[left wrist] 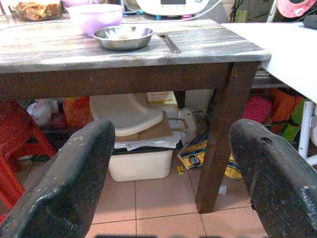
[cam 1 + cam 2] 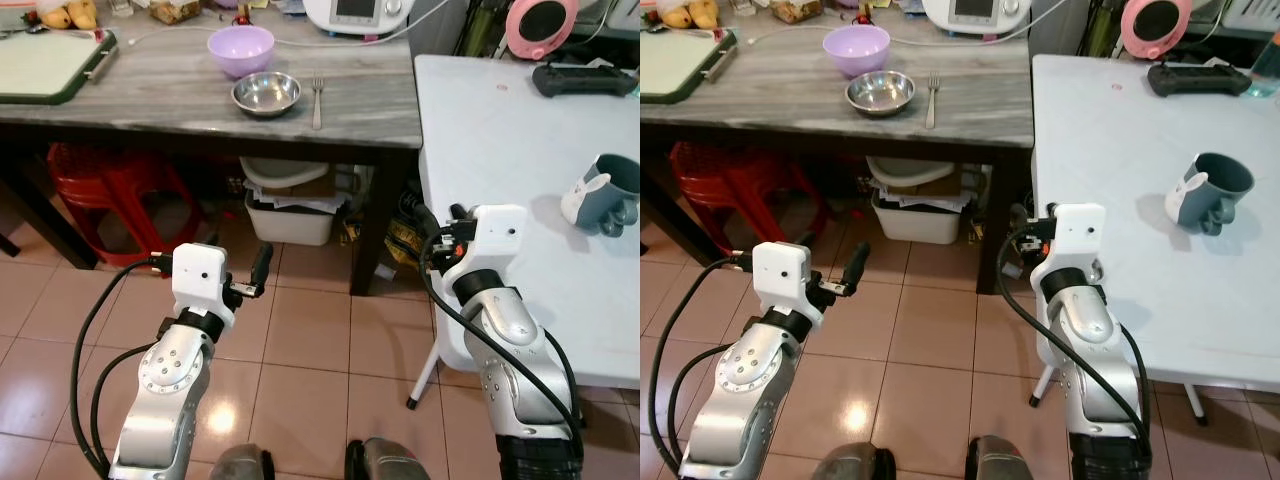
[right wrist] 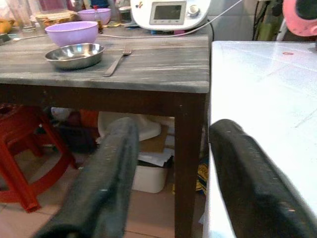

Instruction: Setting the table

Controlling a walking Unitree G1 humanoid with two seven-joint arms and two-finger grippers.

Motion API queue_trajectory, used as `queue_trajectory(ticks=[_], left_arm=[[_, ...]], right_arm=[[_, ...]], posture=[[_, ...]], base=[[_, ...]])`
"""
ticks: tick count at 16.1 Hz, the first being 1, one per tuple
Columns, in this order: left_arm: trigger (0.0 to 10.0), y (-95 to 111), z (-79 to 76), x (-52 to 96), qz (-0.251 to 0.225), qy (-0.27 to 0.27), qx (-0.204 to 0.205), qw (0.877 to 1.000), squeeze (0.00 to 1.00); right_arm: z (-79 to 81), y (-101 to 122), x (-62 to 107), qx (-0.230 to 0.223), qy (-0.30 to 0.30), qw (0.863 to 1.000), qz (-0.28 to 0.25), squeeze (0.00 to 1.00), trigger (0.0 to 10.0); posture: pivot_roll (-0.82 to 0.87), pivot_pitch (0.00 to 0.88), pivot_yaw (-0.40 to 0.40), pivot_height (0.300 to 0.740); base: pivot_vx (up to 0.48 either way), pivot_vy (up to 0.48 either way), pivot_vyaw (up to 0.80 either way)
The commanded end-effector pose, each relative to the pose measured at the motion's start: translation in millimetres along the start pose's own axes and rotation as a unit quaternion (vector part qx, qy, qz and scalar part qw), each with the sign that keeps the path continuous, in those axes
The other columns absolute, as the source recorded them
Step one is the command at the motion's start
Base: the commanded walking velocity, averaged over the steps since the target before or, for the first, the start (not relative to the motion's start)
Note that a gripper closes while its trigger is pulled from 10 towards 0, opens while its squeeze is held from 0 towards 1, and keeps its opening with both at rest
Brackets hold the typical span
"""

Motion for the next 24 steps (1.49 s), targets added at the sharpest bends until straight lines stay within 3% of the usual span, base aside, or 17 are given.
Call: queue_trajectory(ticks=[1,6,10,12,18,19,20,21,22,24], left_arm=[[10.0,-4.5,0.4,0.3,0.011,0.000,0.000,1.000,0.00],[10.0,-4.2,0.4,-0.5,0.009,0.003,0.001,1.000,0.00],[10.0,-4.0,0.1,-0.5,0.008,0.002,0.001,1.000,0.00],[10.0,-3.5,-0.3,-0.3,0.007,0.000,0.001,1.000,0.00],[10.0,-4.0,-3.2,-0.1,0.008,-0.012,0.008,1.000,0.00],[10.0,-4.1,-4.2,-1.4,0.008,-0.015,0.010,1.000,0.00],[10.0,-4.1,-4.7,-2.1,0.008,-0.016,0.011,1.000,0.00],[10.0,-3.9,-5.2,-2.9,0.007,-0.018,0.012,1.000,0.00],[10.0,-3.7,-5.7,-3.2,0.006,-0.018,0.012,1.000,0.00],[10.0,-3.3,-6.2,-3.1,0.004,-0.018,0.013,1.000,0.00]], right_arm=[[1.6,6.0,0.9,0.003,0.001,1.000,-0.015,1.00,10.0],[0.2,7.1,0.8,0.014,-0.003,1.000,-0.016,1.00,10.0],[-10.6,0.4,6.6,0.034,-0.046,0.998,0.002,1.00,10.0],[-21.1,-6.1,11.6,0.036,-0.082,0.996,0.024,1.00,10.0],[-26.5,-9.0,41.5,0.056,-0.076,0.995,0.040,1.00,10.0],[-27.7,-8.6,46.0,0.055,-0.074,0.995,0.042,0.92,10.0],[-28.1,-8.8,48.1,0.059,-0.071,0.995,0.043,0.51,10.0],[-28.3,-9.1,48.2,0.059,-0.069,0.995,0.043,0.16,10.0],[-28.3,-8.8,45.9,0.053,-0.070,0.995,0.043,0.00,10.0],[-25.5,-7.0,39.7,0.049,-0.067,0.996,0.041,0.00,10.0]], posture=[[0.03,0.067,0.011,0.740],[0.03,0.068,0.008,0.740],[0.02,0.073,0.010,0.740],[0.02,0.077,0.011,0.740],[0.00,0.091,0.014,0.740],[-0.01,0.090,0.013,0.740],[-0.01,0.088,0.013,0.740],[-0.01,0.087,0.012,0.740],[-0.01,0.085,0.011,0.740],[0.00,0.082,0.008,0.740]], base=[[0.000,0.000,0.00],[0.000,0.000,0.00],[0.000,0.000,0.00],[0.000,0.000,0.00],[0.000,0.000,0.00],[0.000,0.000,0.00],[0.000,0.000,0.00],[0.000,0.000,0.00],[0.000,0.000,0.00],[0.000,0.000,-0.40]])
Point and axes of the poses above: a point about 5 cm out from each wrist's last joint towards the gripper, its own x axis pointing back from the gripper into the wrist, its own y axis along the axis of the wrist's last joint, z = x × y, the point moved 1 cm from there along -x, pointing out of the wrist towards the gripper, and after that the axes turned 3 degrees about -x, right-handed, at the moved point
